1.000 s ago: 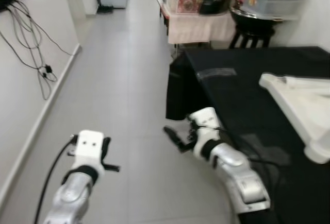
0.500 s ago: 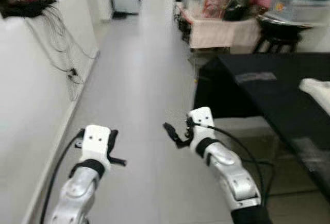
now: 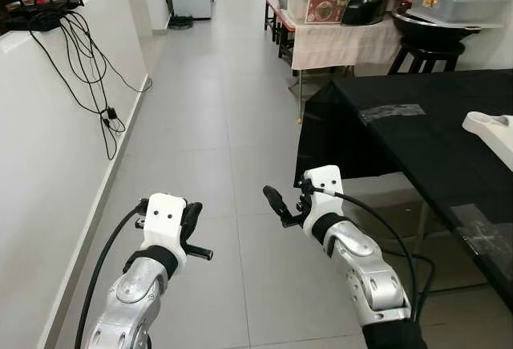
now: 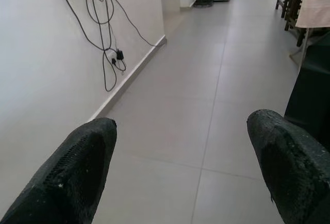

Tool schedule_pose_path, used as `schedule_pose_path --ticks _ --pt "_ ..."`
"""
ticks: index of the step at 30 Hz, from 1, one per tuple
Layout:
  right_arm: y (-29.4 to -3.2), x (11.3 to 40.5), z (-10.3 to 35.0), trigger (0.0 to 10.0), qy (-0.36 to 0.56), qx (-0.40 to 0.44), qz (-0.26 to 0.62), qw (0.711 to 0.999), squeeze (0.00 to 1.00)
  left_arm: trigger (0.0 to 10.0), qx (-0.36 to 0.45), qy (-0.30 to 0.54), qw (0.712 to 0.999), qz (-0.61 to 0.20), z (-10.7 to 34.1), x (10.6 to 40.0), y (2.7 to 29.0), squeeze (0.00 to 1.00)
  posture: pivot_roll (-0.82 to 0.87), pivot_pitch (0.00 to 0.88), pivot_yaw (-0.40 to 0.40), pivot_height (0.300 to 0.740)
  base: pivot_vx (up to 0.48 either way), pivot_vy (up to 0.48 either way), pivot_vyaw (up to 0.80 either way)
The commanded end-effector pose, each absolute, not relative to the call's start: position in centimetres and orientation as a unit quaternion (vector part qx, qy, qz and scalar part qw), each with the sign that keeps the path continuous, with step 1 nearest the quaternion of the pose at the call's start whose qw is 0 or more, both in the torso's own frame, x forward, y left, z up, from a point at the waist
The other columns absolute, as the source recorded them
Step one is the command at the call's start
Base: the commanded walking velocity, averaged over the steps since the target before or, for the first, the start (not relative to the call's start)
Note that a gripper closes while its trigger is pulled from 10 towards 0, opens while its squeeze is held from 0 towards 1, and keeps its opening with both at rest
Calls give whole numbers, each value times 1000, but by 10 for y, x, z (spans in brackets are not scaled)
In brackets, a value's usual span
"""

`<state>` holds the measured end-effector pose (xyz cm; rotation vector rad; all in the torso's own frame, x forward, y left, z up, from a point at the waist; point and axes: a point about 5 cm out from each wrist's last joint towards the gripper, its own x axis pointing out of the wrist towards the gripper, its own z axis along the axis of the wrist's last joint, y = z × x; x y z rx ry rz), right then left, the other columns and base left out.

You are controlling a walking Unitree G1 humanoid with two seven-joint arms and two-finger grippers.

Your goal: Building children table

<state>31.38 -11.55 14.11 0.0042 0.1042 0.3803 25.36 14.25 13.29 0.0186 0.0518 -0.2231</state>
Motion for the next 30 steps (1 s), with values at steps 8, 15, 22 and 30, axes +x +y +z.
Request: schedule_pose_path --ticks 8,15,22,30 --pt "-119 316 139 10000 58 7 185 981 0 10000 7 26 994 -106 132 255 148 0 -52 30 3 740 341 0 0" --pt "-123 317 139 10000 58 14 177 982 0 10000 15 26 993 -111 132 258 148 0 -55 31 8 740 356 0 0" --pt "-125 321 140 10000 56 20 174 983 0 10000 17 26 994 -103 131 263 152 0 -60 28 9 740 350 0 0" --pt "-128 320 138 10000 48 -17 177 983 0 10000 4 33 994 -100 126 263 153 0 -85 33 43 740 351 0 0"
